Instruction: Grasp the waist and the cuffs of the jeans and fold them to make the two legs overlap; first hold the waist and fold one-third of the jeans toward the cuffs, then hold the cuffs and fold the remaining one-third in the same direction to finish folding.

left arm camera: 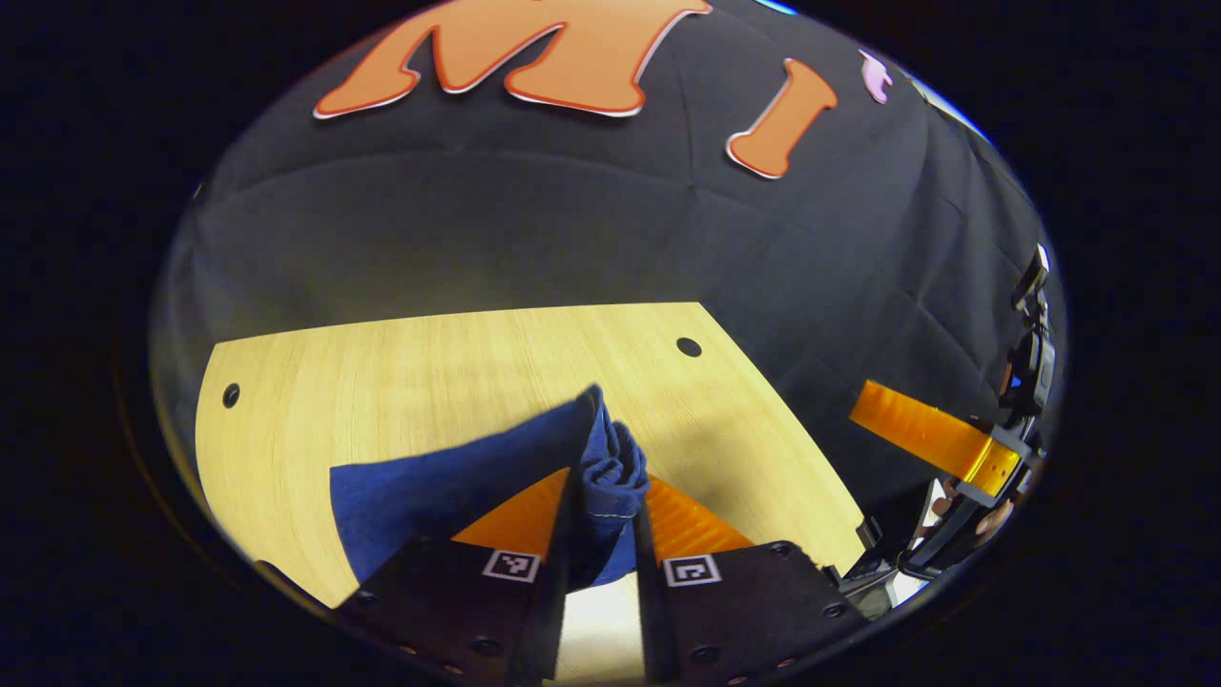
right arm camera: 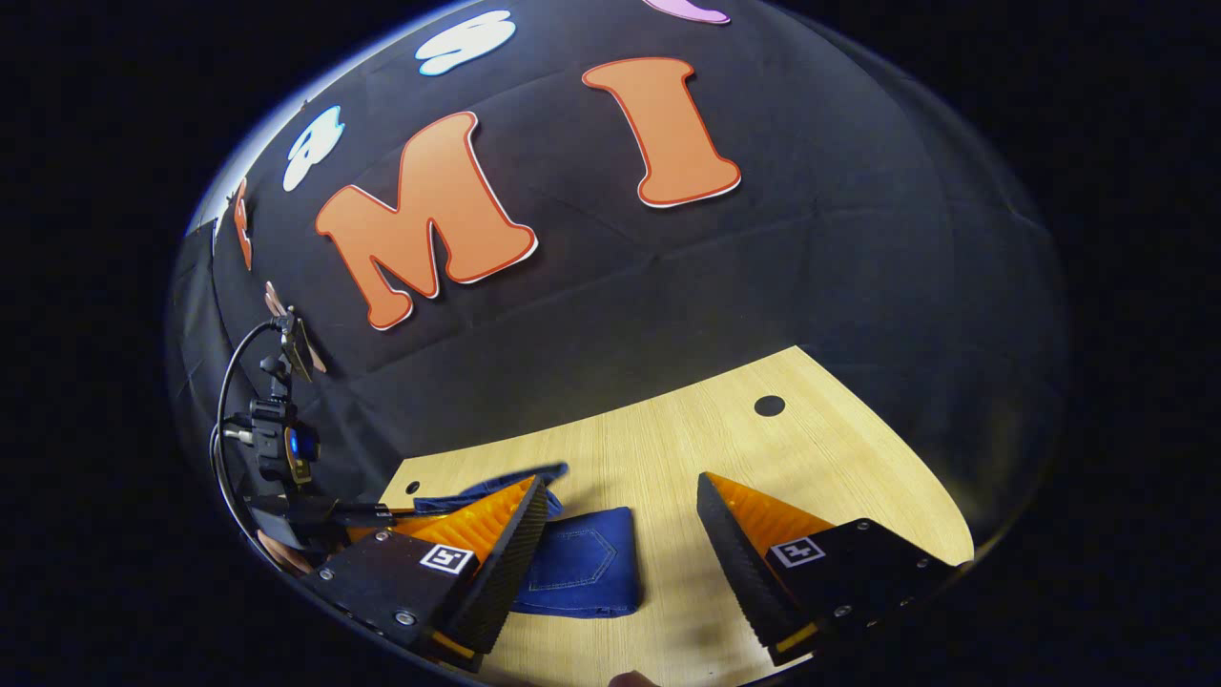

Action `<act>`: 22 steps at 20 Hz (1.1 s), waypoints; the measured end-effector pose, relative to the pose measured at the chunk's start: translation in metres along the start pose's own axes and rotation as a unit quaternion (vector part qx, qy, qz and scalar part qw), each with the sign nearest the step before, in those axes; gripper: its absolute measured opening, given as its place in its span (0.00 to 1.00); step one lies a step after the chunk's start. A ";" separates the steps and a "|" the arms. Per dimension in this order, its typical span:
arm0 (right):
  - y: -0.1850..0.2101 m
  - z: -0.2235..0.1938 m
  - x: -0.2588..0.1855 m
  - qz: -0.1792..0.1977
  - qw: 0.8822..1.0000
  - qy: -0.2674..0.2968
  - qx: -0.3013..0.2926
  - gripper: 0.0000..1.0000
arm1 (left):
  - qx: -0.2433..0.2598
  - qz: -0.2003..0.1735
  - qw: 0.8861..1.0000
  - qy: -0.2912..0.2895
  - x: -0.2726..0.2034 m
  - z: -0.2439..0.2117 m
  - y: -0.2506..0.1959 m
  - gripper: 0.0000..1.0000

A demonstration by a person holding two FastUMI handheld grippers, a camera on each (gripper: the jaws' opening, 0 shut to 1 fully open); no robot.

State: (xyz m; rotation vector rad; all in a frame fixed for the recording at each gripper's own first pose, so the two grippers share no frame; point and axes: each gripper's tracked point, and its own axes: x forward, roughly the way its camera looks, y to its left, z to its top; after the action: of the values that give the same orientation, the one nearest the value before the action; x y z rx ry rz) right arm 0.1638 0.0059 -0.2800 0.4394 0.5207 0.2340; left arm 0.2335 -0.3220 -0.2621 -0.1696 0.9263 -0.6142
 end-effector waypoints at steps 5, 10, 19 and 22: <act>0.006 0.003 -0.001 0.006 1.000 -0.006 -0.012 0.97 | 0.012 -0.036 0.998 -0.050 -0.019 0.022 -0.029 0.76; 0.028 0.020 -0.009 0.011 0.997 -0.051 -0.051 0.97 | 0.025 0.004 0.992 -0.127 -0.056 0.056 -0.010 0.92; 0.113 0.072 -0.046 0.055 0.971 -0.178 -0.147 0.96 | 0.072 0.130 0.938 -0.313 -0.196 0.117 0.054 0.95; 0.141 0.082 -0.050 0.068 0.963 -0.200 -0.168 0.96 | 0.082 0.160 0.919 -0.351 -0.235 0.125 0.065 0.95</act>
State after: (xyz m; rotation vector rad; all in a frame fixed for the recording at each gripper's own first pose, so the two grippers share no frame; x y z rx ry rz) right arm 0.1498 0.0855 -0.1294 0.1814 0.0492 0.3494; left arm 0.2550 -0.1512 -0.0490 -0.0739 0.1924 -0.2807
